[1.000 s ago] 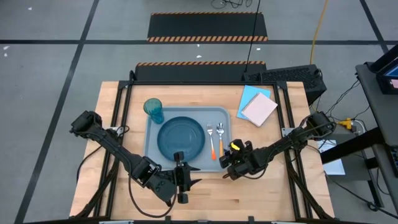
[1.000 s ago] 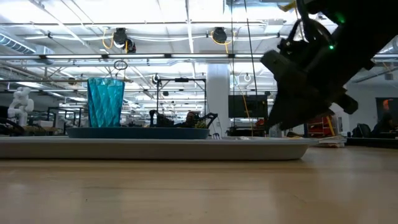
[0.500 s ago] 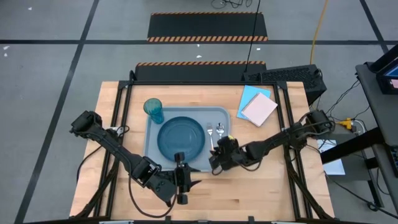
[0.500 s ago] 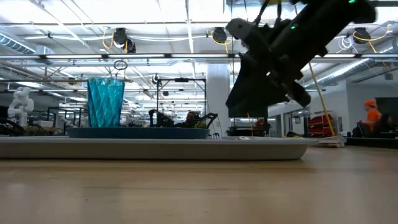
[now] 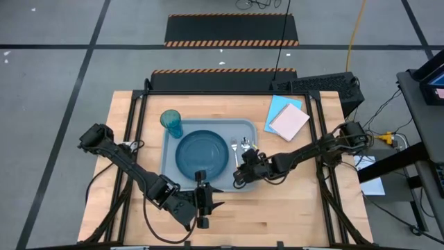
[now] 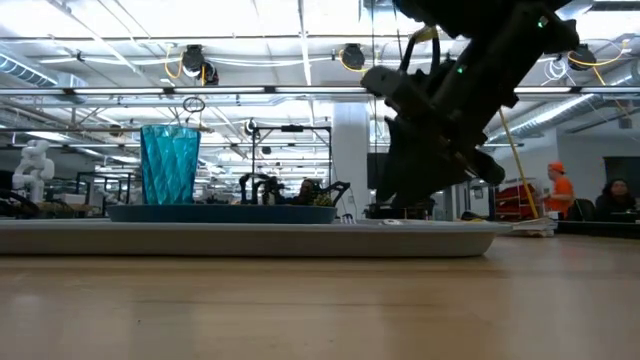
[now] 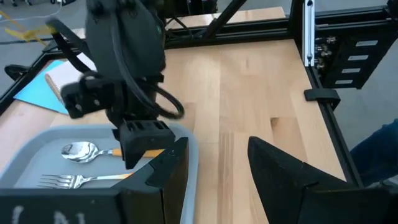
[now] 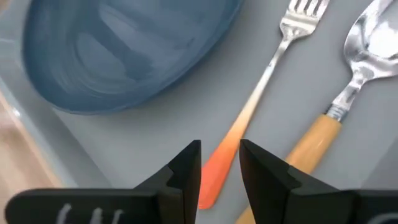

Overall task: Pick and place plate/cup/fork/spoon on tray
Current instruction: Adjust the orange fork on the gray serving tray

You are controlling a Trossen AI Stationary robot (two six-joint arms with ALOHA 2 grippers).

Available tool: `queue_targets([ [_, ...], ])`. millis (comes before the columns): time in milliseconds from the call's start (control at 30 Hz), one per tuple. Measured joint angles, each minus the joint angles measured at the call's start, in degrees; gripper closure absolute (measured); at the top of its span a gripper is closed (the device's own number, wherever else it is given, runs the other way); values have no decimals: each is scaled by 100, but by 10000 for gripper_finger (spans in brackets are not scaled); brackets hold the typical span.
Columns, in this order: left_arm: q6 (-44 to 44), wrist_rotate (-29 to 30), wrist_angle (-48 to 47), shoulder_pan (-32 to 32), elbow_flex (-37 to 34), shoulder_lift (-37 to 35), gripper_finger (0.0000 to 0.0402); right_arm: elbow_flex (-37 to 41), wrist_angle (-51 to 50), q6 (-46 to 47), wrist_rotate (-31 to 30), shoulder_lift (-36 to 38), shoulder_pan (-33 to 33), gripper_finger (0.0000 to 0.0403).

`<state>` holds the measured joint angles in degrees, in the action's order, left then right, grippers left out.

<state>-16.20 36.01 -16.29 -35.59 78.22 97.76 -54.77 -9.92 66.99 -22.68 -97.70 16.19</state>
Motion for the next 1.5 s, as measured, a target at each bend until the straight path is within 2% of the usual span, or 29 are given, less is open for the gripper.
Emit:
queue_targets([
  [300, -40, 0, -10, 0, -2, 0, 231, -1, 355, 124, 47, -525, 59, 303],
  [1100, 0, -1, -13, 0, -2, 0, 231, -5, 595, 67, 0, -687, 89, 303],
  [1500, 0, -4, -14, 0, -2, 0, 231, -8, 1179, -167, -1, -878, 31, 303],
])
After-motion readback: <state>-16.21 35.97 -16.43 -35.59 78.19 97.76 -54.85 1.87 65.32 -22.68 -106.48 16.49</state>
